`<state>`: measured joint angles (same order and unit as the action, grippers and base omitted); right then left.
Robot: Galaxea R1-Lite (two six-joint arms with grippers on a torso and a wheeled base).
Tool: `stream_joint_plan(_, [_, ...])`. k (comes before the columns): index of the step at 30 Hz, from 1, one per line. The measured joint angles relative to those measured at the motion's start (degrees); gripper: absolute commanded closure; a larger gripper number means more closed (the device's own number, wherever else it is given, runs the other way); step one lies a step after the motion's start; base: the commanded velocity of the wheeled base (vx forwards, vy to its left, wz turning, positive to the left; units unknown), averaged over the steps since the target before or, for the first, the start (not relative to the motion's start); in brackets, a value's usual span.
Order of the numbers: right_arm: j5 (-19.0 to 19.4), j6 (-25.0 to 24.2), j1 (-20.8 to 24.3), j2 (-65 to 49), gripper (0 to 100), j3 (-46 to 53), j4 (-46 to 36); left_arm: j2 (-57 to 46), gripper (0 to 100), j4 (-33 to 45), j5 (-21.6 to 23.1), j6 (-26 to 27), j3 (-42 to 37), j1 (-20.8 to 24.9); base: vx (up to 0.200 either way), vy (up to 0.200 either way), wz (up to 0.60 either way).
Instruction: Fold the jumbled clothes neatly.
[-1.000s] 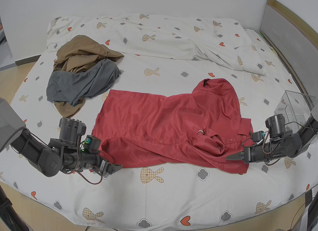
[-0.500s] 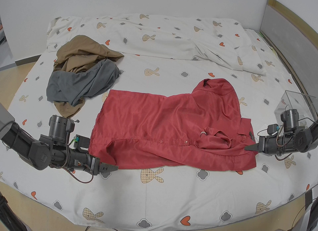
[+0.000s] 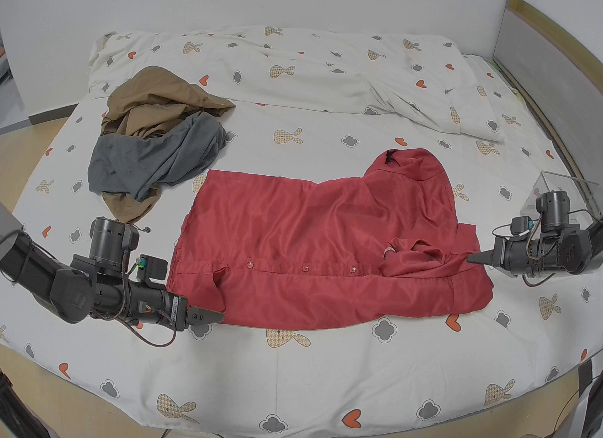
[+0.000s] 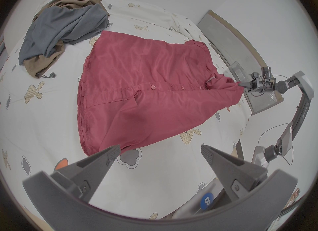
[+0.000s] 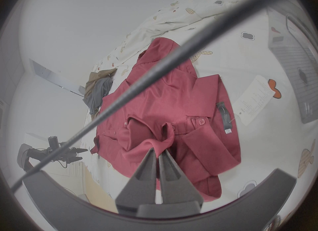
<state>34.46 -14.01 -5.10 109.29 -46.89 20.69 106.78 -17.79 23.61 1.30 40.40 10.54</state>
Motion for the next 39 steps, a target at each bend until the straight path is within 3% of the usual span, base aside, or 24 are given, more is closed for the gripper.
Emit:
stream_joint_plan(8, [-0.15,-1.23,0.52,3.36,100,-7.39,-2.27,-1.96,0,5.52,1.01,-3.55,1.44,0.01,0.000,0.000,0.00])
stream_joint_plan(19, [-0.11,-1.97,0.46,4.35,100,-15.30,-10.87,-7.77,0,25.58,8.55,-20.21,13.70,0.50,0.000,0.000,0.00])
stream_joint_plan(25, [-0.22,-1.87,1.24,5.49,100,-16.64,-11.82,-12.40,0,28.92,12.76,-31.00,18.49,1.49,0.000,0.000,0.00])
stream_joint_plan(26, [-0.23,-1.84,1.38,5.79,0,-16.76,-11.87,-13.36,0,29.05,14.02,-32.50,18.92,1.61,0.000,0.000,0.00])
stream_joint_plan(33, [-0.26,-1.73,1.68,6.91,0,-16.97,-11.91,-19.98,0,28.34,16.51,-41.01,20.78,3.06,0.000,0.000,0.00])
stream_joint_plan(36, [-0.23,-1.72,1.35,6.80,0,-16.70,-11.93,-21.91,0,26.38,15.71,-39.92,19.66,4.04,0.000,0.000,0.00])
stream_joint_plan(39, [-0.20,-1.72,0.72,6.18,0,-16.40,-11.91,-23.04,0,21.75,13.78,-35.18,15.19,5.46,0.000,0.000,0.00])
